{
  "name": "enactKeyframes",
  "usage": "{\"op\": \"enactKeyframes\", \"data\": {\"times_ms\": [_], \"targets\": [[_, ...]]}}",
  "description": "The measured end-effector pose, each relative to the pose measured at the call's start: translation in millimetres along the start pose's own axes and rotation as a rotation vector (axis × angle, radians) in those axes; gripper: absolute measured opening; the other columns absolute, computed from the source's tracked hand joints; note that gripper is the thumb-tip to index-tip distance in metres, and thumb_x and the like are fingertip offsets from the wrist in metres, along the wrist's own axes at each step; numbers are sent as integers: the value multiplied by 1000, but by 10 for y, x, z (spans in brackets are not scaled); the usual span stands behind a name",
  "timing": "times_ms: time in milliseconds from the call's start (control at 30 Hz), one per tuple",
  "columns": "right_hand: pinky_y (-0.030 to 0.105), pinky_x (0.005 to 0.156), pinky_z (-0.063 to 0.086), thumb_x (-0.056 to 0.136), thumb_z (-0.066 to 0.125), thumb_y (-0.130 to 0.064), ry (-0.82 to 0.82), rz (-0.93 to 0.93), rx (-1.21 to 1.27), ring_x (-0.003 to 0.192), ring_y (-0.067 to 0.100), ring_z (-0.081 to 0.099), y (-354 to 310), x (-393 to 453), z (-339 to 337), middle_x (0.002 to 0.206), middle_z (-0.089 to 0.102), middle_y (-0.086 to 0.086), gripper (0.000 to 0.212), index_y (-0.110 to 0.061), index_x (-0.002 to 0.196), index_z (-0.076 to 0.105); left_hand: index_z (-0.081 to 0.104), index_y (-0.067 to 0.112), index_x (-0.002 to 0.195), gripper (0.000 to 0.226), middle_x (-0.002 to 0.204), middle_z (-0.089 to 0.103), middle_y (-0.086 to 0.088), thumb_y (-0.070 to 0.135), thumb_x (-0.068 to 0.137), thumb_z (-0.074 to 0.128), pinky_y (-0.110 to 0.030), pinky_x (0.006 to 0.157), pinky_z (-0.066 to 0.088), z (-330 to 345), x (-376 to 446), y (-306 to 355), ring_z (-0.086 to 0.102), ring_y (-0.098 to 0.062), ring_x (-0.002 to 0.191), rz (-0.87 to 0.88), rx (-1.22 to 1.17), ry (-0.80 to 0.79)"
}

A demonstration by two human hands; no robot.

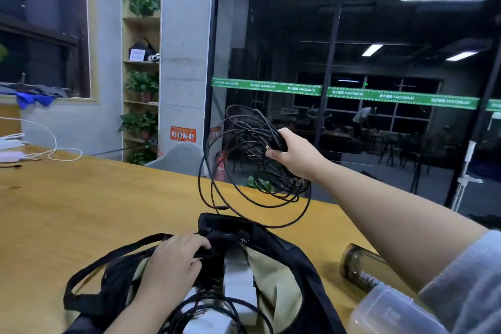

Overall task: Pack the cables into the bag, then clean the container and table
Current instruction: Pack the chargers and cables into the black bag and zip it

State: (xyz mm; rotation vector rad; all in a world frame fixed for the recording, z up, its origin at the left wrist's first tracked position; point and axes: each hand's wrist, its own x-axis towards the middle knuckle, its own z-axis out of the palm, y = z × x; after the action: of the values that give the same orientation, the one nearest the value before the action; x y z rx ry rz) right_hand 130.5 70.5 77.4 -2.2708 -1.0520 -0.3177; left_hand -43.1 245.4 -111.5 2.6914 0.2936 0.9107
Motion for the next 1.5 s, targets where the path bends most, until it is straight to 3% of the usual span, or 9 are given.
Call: {"op": "enactKeyframes", "data": {"times_ms": [200,533,700,867,967,1100,1200,1333,1500], "targets": [[24,57,40,93,57,-35,115,-62,48,73,12,56,-257,-186,-298,88,59,-7,25,-19,111,48,51,37,121,40,122,50,25,12,89,45,-17,93,35,-152,16,110,43,-2,117,18,71,-127],[26,75,35,92,59,-32,249,-144,144,92,15,53,-654,-469,-786,99,58,-6,23,-19,109,51,49,38,125,39,126,45,17,19,91,45,-24,73,34,-461,-28,118,51,-13,108,58,337,-245],[17,63,34,92,59,-33,254,-169,207,83,9,51,-707,-651,-884,85,52,-16,18,-24,104,49,56,35,116,24,116,52,11,36,95,43,-28,76,37,-631,-40,66,51,-15,106,-3,450,-247],[20,66,37,92,59,-34,200,-185,228,82,5,52,-724,-845,-886,87,54,-16,18,-24,105,50,48,34,86,7,90,59,5,27,85,50,-33,76,47,-750,-50,-123,55,-19,88,-128,252,-260],[25,73,38,92,57,-37,143,-165,227,90,9,53,-712,-960,-864,94,56,-15,22,-25,110,51,31,31,70,23,70,55,-2,18,76,50,-40,65,44,-807,-47,-215,48,-24,66,-148,146,-194],[27,78,41,92,58,-37,82,-177,232,94,11,55,-679,-1093,-814,102,59,-10,22,-25,109,52,52,45,58,41,74,64,4,5,61,44,-37,70,48,-932,-24,-177,57,-20,73,-52,128,-153],[28,82,42,92,58,-37,43,-189,225,99,12,56,-654,-1156,-784,109,60,-7,26,-23,114,53,70,30,101,49,111,64,1,-6,80,44,-25,92,40,-934,47,-46,55,-21,111,-103,249,-132],[30,88,45,90,59,-40,-11,-183,214,102,12,57,-598,-1214,-741,112,61,-6,33,-23,118,54,70,21,104,35,102,64,-3,0,78,58,-26,87,42,-977,130,-14,60,-25,100,-21,172,-48],[32,92,46,91,57,-41,-71,-203,189,104,13,58,-552,-1291,-698,113,62,-6,35,-23,122,53,58,24,120,38,104,51,-3,8,85,52,-30,88,43,-984,145,-4,56,-26,100,-116,171,-111]]}}
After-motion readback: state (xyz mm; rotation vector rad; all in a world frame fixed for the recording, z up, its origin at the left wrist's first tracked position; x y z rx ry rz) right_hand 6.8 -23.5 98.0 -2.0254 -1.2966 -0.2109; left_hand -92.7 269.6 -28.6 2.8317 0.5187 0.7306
